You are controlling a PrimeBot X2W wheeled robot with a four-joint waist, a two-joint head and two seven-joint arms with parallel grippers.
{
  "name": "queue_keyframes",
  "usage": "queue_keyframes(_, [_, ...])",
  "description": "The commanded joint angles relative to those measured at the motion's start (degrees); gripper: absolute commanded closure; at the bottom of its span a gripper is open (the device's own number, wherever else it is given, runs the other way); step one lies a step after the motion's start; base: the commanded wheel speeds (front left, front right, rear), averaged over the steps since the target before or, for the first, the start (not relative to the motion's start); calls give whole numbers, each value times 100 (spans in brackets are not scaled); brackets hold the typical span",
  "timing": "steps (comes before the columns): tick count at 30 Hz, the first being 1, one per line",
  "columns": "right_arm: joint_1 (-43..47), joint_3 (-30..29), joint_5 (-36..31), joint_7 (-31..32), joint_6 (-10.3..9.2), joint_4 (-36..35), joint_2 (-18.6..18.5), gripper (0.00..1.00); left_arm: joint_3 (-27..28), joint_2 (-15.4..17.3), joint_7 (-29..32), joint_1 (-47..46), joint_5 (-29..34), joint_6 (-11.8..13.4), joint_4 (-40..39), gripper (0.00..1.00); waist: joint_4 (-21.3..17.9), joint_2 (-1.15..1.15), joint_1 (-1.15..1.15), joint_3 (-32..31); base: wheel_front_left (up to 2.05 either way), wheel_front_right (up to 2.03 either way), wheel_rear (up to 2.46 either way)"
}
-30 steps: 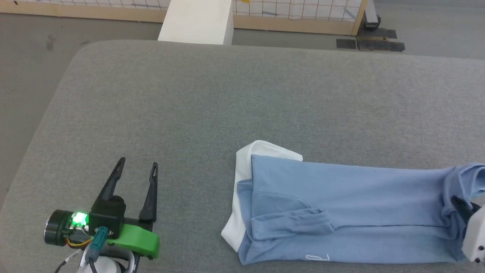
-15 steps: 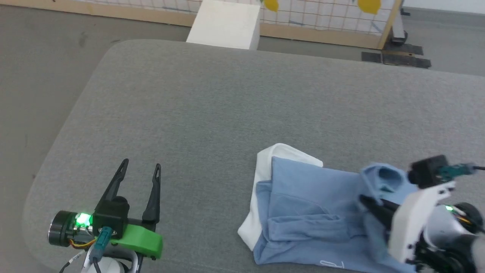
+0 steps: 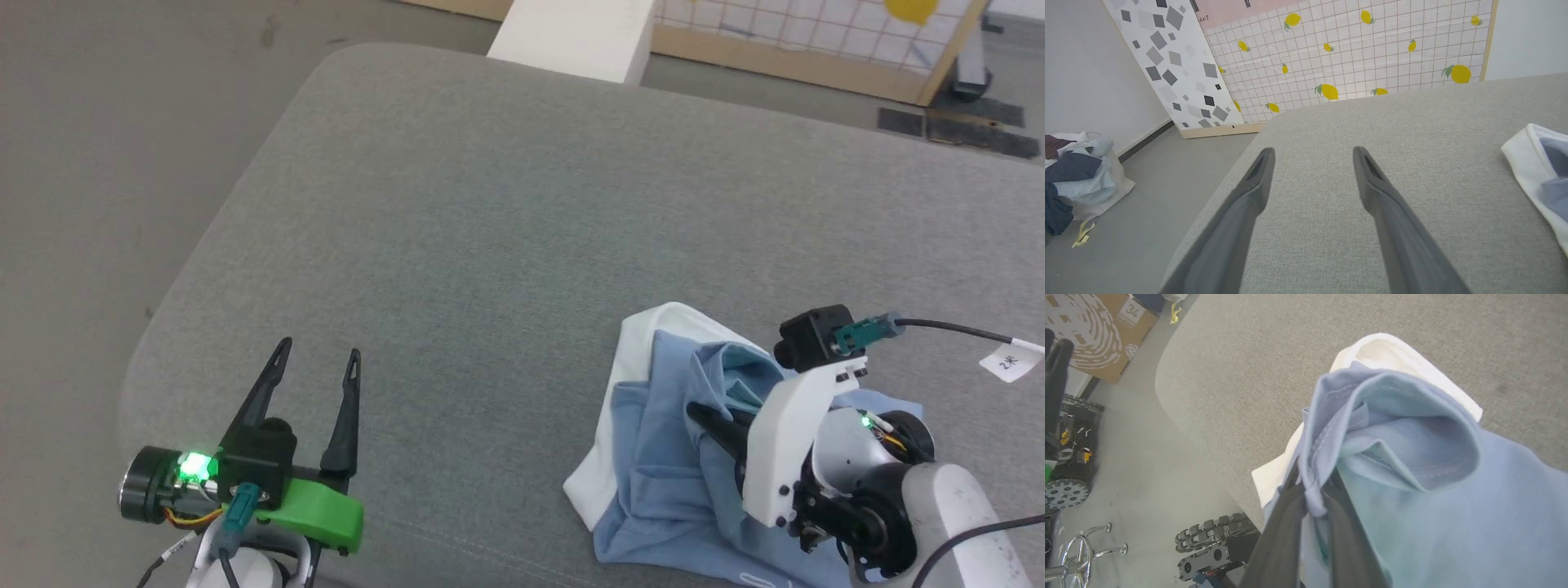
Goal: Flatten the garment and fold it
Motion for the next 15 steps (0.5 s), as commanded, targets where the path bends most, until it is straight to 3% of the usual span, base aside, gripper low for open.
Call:
queue_keyframes(1, [-145, 3, -79, -129, -8, 144, 41, 100, 20, -53, -27, -135, 44, -18, 18, 0, 172, 0, 0, 123, 0, 0, 0])
queue_keyframes(6, [-335, 173, -89, -357, -8, 561, 149, 98, 51, -119, -27, -157, 93, -33, 35, 0, 244, 0, 0, 175, 0, 0, 0])
queue_keyframes(8, [-404, 277, -39, -373, -8, 624, 169, 0, 64, -143, -27, -153, 111, -37, 42, 0, 244, 0, 0, 182, 0, 0, 0])
queue_keyframes(15, [-554, 517, 233, -371, -8, 570, 194, 0, 111, -202, -27, -129, 133, -84, 118, 0, 108, 0, 0, 83, 0, 0, 0])
